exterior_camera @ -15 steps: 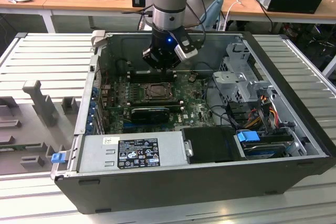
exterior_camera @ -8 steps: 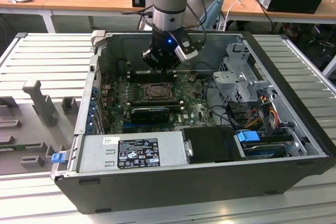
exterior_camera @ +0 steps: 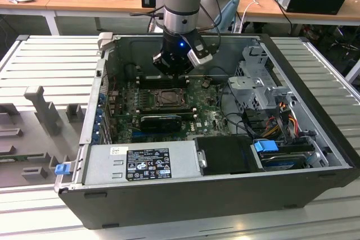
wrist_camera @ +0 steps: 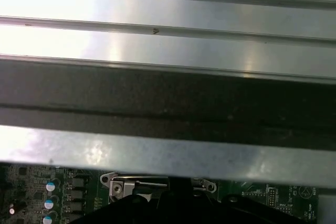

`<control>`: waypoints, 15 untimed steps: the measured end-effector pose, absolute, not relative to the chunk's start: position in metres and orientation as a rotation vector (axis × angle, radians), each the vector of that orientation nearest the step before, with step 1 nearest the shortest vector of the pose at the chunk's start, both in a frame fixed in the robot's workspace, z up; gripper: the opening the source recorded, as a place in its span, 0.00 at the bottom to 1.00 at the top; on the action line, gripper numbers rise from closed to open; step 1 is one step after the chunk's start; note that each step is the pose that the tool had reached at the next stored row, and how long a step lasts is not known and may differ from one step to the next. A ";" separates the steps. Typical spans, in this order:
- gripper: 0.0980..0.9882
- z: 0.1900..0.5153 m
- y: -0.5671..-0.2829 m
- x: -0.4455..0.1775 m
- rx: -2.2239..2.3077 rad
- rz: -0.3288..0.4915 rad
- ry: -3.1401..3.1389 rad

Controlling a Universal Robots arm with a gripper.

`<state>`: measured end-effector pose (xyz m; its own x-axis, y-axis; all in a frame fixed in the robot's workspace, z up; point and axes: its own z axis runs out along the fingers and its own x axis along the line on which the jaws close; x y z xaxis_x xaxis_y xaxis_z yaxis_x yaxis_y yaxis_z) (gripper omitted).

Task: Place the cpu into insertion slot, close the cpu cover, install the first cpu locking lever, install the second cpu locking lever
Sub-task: 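Install the second cpu locking lever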

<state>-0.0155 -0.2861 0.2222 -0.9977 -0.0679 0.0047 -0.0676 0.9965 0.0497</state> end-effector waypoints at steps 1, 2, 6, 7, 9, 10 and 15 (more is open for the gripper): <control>0.01 0.222 -0.286 -0.016 0.106 -0.078 -3.132; 0.01 0.222 -0.287 -0.016 0.106 -0.077 -3.132; 0.01 0.222 -0.287 -0.016 0.106 -0.078 -3.132; 0.01 0.222 -0.287 -0.016 0.106 -0.078 -3.132; 0.01 0.222 -0.288 -0.016 0.106 -0.078 -3.132; 0.01 0.222 -0.288 -0.016 0.106 -0.077 -3.132; 0.01 0.222 -0.291 -0.016 0.106 -0.078 -3.132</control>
